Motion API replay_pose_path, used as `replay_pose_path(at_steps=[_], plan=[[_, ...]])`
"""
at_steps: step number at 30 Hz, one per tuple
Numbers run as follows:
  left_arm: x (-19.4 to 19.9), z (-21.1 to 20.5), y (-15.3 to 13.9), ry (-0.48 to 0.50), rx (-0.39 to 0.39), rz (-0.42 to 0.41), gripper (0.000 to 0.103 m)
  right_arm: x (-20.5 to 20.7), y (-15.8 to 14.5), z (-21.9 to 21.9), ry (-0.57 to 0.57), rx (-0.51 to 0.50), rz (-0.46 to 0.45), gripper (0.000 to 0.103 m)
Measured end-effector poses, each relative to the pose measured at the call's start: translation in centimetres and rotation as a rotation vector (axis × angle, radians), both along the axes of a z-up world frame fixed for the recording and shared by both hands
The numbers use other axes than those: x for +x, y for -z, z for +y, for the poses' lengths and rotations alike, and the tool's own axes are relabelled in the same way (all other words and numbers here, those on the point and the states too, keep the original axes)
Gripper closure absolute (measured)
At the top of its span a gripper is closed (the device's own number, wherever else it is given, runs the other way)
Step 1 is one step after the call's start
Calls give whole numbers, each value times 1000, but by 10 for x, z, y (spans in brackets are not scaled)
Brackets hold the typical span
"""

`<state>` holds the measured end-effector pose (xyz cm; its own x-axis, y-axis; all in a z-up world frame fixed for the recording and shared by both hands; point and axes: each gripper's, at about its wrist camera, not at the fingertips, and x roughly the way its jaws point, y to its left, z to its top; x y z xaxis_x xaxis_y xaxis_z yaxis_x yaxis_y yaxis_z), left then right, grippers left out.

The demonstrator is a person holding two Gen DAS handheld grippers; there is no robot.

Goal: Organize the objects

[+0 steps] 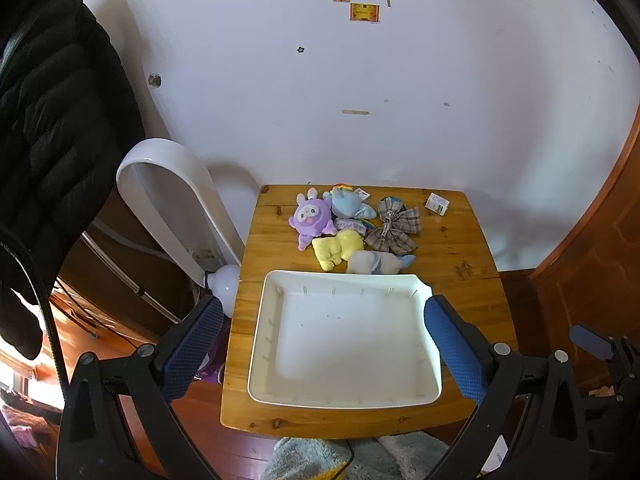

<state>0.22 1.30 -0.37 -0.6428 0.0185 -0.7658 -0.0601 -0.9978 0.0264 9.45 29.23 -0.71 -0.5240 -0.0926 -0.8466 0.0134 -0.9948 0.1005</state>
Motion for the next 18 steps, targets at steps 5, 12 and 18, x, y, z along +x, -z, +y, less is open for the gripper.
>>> replay_pose_path(at_steps=[5,12,18], plan=[[-4,1,1,4,-7,-11,2,-3,2,-1,-4,12,-4,0],[-5,-1,1,18,-20,-11,2,1,8,-1,-9,7,-7,0],[-7,1,3,24,-31,-14,2,1,8,-1,-4,7,-7,0]])
